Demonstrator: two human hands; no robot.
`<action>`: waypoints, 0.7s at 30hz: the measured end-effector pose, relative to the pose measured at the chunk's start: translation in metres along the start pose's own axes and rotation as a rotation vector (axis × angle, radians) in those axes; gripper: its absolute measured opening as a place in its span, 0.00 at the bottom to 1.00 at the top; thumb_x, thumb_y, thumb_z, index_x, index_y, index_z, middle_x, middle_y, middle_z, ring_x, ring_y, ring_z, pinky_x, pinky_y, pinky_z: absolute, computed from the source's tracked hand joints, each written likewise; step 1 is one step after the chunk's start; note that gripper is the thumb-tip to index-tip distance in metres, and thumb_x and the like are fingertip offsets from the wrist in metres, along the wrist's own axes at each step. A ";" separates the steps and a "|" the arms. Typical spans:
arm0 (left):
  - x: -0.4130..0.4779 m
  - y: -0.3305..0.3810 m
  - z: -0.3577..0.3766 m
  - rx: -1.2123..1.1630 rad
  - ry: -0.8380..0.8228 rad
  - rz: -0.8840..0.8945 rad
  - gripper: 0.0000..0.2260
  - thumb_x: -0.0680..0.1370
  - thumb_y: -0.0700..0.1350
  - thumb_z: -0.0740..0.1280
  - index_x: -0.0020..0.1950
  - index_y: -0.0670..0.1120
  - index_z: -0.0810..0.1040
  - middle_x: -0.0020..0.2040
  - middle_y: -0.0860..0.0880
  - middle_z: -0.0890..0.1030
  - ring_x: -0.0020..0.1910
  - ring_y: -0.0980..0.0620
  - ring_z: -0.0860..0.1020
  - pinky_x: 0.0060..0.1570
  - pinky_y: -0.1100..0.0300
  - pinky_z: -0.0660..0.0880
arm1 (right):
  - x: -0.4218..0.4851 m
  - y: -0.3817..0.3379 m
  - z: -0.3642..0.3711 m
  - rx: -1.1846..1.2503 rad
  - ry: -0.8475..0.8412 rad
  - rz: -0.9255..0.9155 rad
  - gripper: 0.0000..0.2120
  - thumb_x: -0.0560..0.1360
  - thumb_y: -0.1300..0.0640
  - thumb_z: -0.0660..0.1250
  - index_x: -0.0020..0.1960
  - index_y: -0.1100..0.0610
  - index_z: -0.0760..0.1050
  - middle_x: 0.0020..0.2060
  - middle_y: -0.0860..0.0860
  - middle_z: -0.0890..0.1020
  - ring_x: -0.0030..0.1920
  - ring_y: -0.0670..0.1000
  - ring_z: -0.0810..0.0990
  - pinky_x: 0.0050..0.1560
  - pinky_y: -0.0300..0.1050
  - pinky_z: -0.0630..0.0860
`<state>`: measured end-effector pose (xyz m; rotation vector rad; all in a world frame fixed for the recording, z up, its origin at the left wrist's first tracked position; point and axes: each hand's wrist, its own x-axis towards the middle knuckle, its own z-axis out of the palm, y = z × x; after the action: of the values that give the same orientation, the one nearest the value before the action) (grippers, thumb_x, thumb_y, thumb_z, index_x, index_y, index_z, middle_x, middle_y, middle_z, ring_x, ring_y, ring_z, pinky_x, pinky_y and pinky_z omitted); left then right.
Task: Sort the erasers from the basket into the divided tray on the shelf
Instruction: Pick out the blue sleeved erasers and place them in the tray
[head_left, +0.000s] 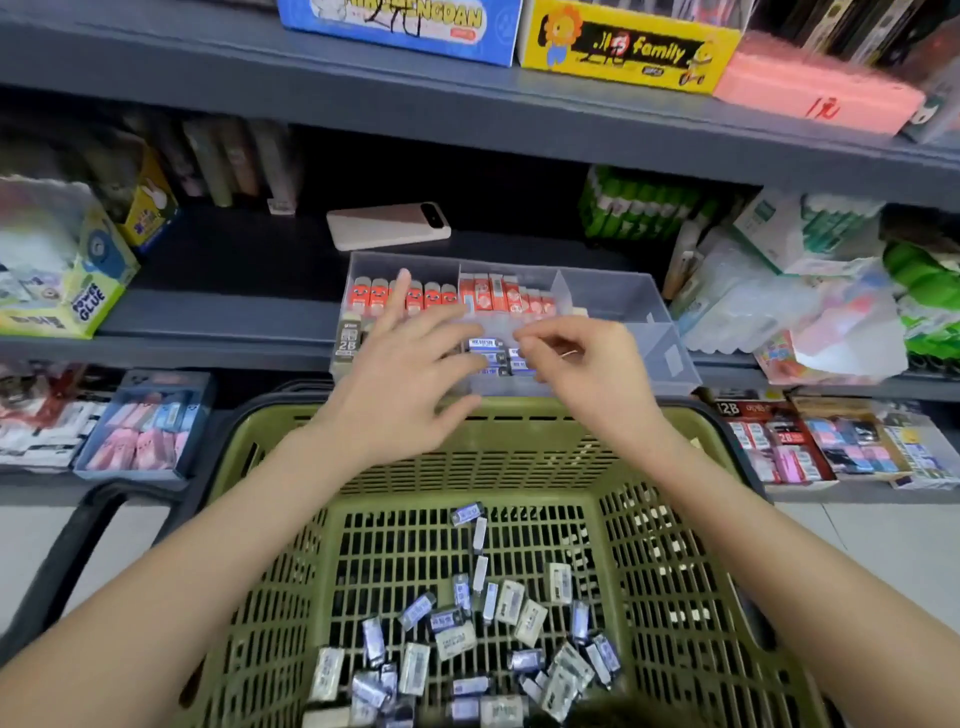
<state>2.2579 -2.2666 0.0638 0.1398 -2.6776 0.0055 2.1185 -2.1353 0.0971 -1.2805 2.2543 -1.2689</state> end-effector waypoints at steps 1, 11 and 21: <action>-0.009 0.000 -0.003 -0.026 0.067 0.000 0.12 0.73 0.51 0.69 0.50 0.45 0.84 0.57 0.46 0.81 0.62 0.43 0.75 0.70 0.33 0.53 | -0.018 0.000 0.000 0.105 -0.014 -0.005 0.09 0.75 0.60 0.67 0.46 0.47 0.81 0.38 0.39 0.82 0.40 0.41 0.80 0.44 0.39 0.77; -0.109 0.021 -0.021 -0.158 0.065 -0.257 0.10 0.74 0.45 0.65 0.45 0.43 0.85 0.49 0.45 0.83 0.50 0.42 0.79 0.61 0.42 0.70 | -0.137 0.107 0.084 -0.586 -0.879 -0.016 0.29 0.71 0.48 0.71 0.70 0.49 0.67 0.67 0.50 0.71 0.67 0.50 0.67 0.71 0.48 0.61; -0.124 0.026 -0.017 -0.613 -0.056 -0.774 0.06 0.76 0.42 0.68 0.50 0.50 0.82 0.51 0.58 0.79 0.55 0.57 0.75 0.62 0.59 0.66 | -0.148 0.131 0.143 -0.741 -0.847 0.005 0.29 0.73 0.39 0.65 0.69 0.50 0.66 0.63 0.54 0.68 0.65 0.57 0.64 0.58 0.51 0.72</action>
<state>2.3734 -2.2279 0.0241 0.9515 -2.3713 -1.0400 2.2123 -2.0680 -0.1180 -1.5943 2.0489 0.2174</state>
